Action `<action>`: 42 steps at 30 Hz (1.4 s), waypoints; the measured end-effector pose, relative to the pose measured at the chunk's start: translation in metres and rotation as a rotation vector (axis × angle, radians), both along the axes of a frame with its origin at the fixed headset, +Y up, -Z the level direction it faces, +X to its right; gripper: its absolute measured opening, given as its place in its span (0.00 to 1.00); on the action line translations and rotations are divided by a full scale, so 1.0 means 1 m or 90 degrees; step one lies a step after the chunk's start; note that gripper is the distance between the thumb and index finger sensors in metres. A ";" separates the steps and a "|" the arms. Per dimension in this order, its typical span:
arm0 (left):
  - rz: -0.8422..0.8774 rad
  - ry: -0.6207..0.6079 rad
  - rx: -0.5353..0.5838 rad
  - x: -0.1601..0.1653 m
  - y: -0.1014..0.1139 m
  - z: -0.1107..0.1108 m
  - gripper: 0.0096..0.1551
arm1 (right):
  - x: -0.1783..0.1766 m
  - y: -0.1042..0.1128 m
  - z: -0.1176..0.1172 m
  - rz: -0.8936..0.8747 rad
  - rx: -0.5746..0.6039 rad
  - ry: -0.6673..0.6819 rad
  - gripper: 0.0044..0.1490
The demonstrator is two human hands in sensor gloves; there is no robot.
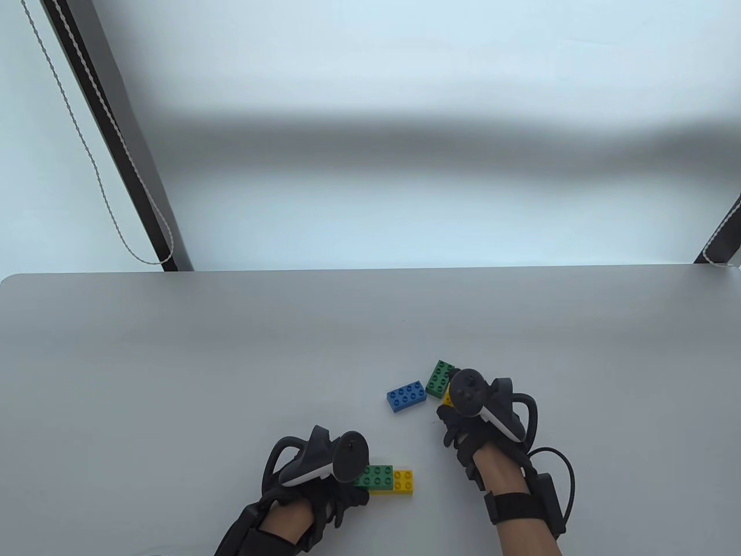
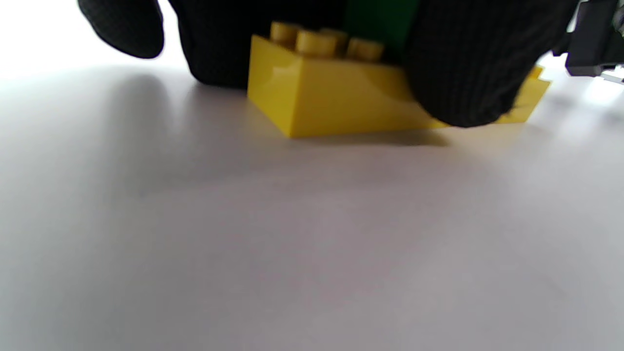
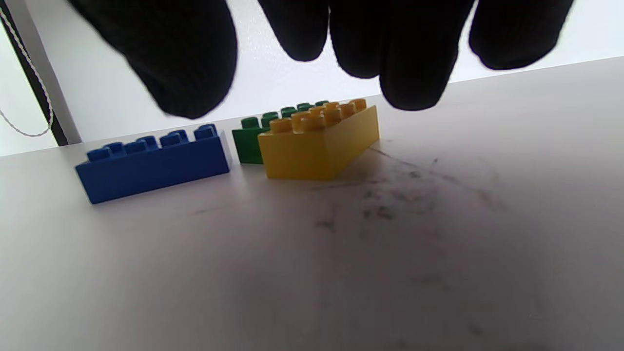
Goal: Stack lego bricks
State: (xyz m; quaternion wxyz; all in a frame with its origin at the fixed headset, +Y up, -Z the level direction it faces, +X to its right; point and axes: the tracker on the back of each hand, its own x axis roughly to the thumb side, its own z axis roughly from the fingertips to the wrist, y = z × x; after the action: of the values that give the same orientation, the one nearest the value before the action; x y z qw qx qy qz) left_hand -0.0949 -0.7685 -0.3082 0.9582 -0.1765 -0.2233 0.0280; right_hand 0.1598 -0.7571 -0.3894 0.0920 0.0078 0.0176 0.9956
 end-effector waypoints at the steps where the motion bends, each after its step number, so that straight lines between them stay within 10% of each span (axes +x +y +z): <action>1: 0.000 0.000 -0.002 0.000 0.000 0.000 0.39 | 0.001 -0.001 -0.001 0.009 0.002 -0.019 0.54; 42: -0.004 -0.003 -0.006 0.001 -0.001 -0.001 0.40 | -0.015 -0.002 -0.013 0.155 0.011 -0.134 0.45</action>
State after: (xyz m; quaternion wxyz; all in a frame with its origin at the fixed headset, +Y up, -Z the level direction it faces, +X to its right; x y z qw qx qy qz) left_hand -0.0941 -0.7693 -0.3097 0.9570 -0.1816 -0.2249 0.0255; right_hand 0.1446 -0.7592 -0.4021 -0.0279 -0.0979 0.0004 0.9948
